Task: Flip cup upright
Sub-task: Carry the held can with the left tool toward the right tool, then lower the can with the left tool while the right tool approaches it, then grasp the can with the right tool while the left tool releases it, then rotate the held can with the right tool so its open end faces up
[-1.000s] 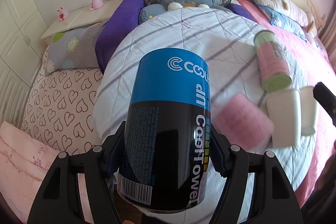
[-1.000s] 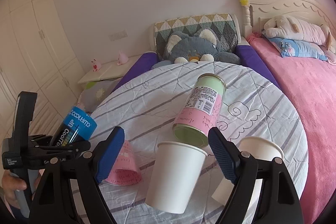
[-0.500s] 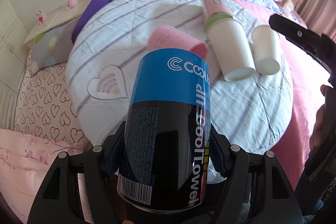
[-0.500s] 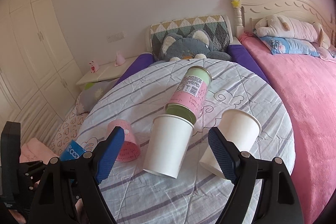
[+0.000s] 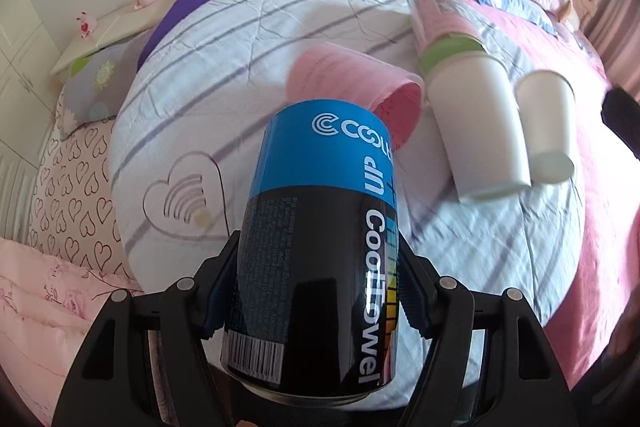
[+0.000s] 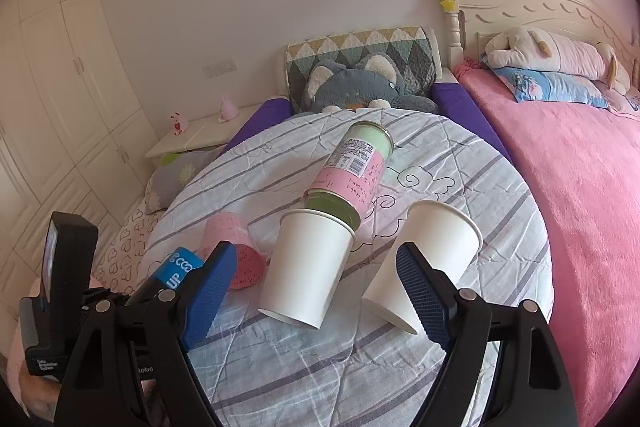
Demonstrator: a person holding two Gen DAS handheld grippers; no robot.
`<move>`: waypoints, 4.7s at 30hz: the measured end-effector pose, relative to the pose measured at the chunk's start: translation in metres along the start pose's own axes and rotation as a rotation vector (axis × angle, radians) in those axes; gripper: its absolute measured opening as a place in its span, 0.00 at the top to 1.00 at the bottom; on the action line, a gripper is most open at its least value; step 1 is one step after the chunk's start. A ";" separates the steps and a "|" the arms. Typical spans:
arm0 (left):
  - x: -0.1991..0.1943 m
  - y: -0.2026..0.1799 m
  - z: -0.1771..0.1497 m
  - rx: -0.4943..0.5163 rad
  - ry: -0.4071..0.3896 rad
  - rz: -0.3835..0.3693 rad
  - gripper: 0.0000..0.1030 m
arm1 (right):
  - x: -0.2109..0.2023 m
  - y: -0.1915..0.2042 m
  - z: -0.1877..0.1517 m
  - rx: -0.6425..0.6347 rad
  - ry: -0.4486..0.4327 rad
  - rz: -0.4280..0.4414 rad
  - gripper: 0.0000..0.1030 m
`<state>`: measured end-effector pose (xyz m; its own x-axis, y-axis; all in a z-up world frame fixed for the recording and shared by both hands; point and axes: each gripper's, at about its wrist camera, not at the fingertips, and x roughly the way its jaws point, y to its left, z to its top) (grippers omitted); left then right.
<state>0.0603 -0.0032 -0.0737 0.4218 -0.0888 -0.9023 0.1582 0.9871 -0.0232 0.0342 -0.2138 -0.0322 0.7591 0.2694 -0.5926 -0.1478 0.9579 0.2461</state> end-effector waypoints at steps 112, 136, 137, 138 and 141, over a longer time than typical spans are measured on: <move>-0.060 0.043 -0.058 -0.062 -0.211 -0.060 0.06 | 0.054 0.056 -0.036 0.239 0.359 0.124 0.19; -0.049 0.044 -0.047 -0.027 -0.207 -0.146 0.06 | 0.077 0.064 -0.031 0.142 0.324 0.185 0.30; -0.049 0.043 -0.045 -0.025 -0.206 -0.169 0.06 | 0.074 0.067 -0.027 0.119 0.299 0.177 0.30; -0.048 0.042 -0.043 -0.024 -0.205 -0.185 0.06 | 0.071 0.069 -0.022 0.093 0.271 0.165 0.30; -0.046 0.037 -0.036 -0.021 -0.226 -0.173 0.06 | 0.064 0.081 -0.010 -0.019 0.182 0.119 0.31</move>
<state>0.0146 0.0422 -0.0485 0.5791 -0.2812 -0.7652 0.2277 0.9571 -0.1794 0.0649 -0.1179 -0.0580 0.6092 0.3927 -0.6890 -0.2429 0.9194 0.3093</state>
